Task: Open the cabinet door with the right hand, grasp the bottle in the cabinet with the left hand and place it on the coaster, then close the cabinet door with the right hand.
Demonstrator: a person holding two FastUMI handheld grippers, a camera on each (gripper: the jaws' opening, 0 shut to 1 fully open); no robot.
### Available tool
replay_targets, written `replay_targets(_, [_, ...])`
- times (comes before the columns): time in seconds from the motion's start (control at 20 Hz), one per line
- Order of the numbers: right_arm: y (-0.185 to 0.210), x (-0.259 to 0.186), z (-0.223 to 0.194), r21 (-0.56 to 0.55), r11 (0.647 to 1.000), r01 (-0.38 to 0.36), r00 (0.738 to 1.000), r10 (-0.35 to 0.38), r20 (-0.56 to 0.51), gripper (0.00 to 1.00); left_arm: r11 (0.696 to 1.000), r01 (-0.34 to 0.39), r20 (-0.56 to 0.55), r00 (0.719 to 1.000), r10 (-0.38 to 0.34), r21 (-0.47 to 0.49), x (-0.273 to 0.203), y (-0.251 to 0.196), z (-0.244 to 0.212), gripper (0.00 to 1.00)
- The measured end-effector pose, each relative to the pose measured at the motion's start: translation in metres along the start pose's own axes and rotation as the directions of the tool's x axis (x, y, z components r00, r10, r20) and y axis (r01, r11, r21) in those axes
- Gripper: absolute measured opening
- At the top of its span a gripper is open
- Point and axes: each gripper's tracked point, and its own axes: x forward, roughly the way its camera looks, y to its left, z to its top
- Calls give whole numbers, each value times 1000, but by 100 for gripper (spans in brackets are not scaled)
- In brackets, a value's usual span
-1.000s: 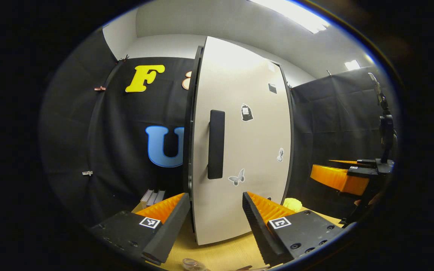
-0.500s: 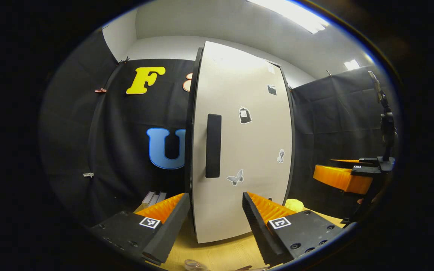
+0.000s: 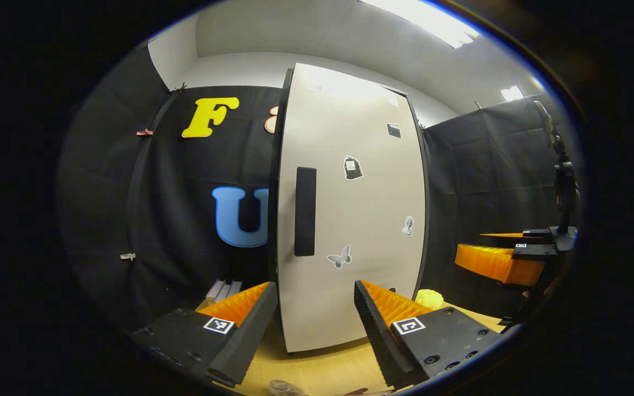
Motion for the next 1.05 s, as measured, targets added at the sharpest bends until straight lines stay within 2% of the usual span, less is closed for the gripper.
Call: replay_targets(1.05, [8,-1,0,-70,997,-19,1000,19,1,98,1000,25,7,1000,-25,5,0,-3,2,89])
